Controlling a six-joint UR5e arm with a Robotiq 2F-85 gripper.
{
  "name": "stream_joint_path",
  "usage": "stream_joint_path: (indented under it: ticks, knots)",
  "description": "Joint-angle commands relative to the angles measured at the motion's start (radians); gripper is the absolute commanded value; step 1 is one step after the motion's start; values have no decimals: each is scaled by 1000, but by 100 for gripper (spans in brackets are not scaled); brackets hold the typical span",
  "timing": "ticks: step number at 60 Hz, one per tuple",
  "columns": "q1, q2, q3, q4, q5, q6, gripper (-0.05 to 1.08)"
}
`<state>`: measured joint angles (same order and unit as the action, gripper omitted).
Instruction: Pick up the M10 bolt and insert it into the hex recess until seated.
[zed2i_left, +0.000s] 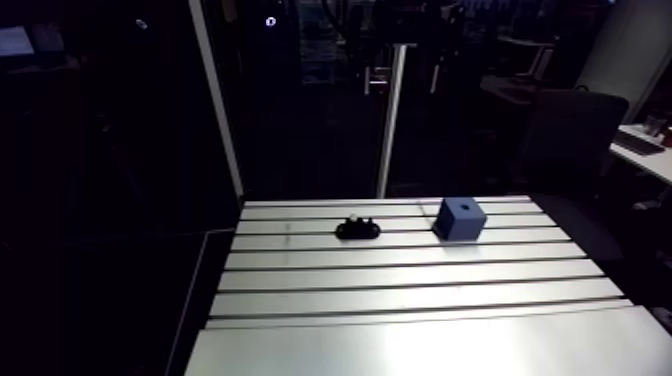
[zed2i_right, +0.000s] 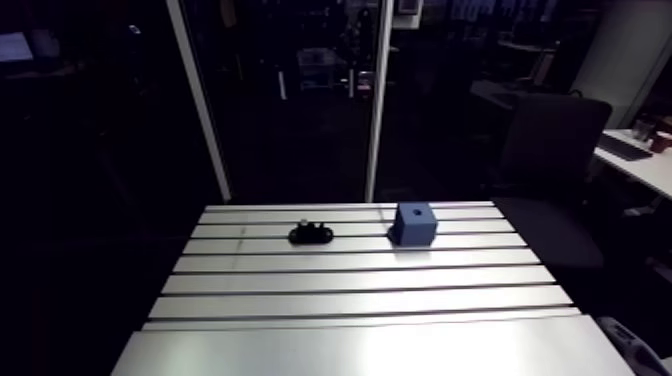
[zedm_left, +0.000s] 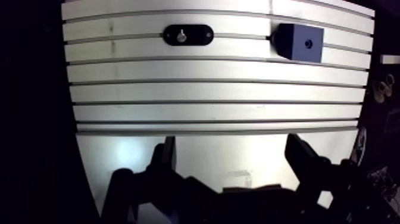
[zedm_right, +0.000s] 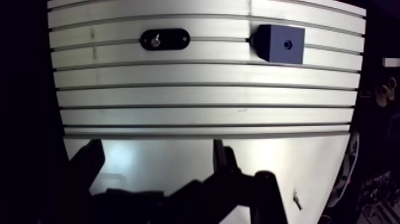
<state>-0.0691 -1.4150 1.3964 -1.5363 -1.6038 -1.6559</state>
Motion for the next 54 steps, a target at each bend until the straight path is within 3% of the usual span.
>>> stream_joint_path:
  ticks: [1,31,54]
  knots:
    - [57,94,-116,28,-2,-43,0]
    - [57,94,-107,25,-5,-40,0]
    - [57,92,-66,-25,3,-32,0]
